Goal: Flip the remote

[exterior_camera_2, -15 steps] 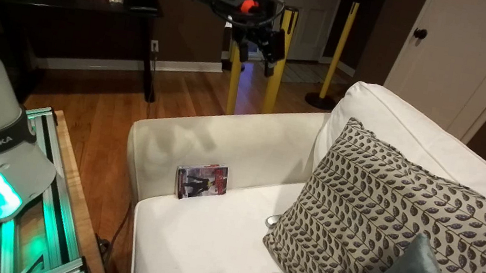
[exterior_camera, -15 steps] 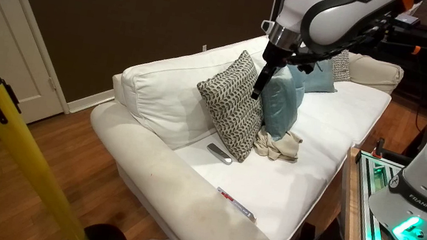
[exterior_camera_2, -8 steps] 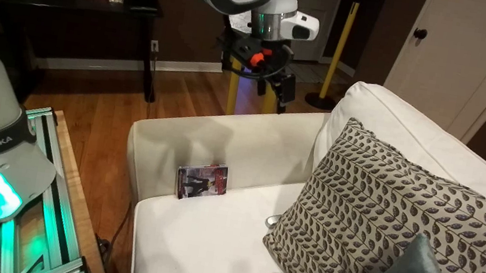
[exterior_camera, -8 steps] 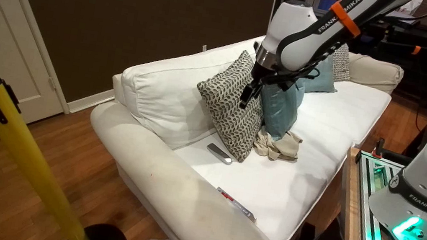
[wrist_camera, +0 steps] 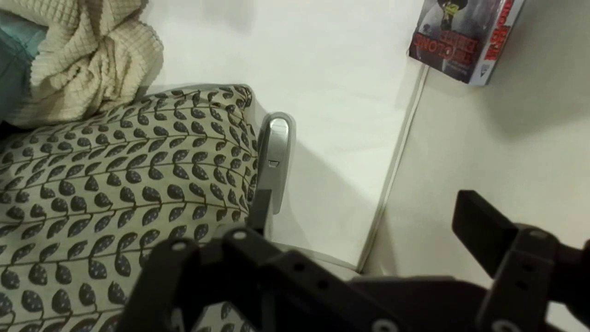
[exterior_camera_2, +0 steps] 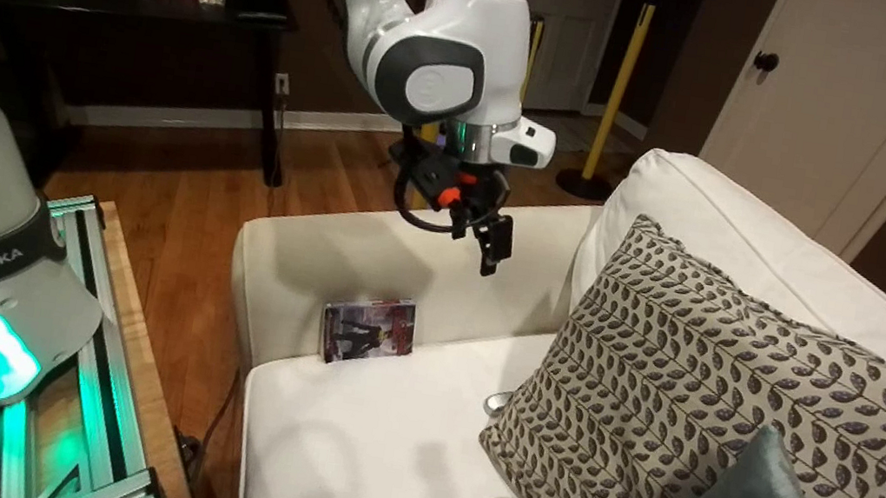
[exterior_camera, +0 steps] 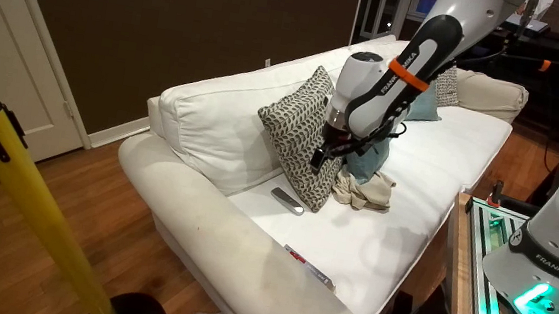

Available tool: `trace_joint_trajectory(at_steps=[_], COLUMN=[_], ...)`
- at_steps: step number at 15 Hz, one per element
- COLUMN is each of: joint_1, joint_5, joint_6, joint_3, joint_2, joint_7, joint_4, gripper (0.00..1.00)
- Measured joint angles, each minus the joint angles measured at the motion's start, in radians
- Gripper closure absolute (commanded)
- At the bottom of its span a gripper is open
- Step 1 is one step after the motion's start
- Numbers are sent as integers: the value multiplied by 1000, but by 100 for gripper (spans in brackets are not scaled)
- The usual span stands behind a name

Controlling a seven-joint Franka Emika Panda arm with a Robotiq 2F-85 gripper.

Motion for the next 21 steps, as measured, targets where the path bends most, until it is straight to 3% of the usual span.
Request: trace_joint_trajectory(at_steps=[8, 18, 21], joint_1=[-46, -48, -3], joint_5=[4, 4, 4], joint_6=[60, 60, 82], joint_3=[18, 22, -3], joint_2=[241, 267, 312], joint_7=[39, 45, 107], joint_4=[128, 160, 195], gripper=[0, 0, 0])
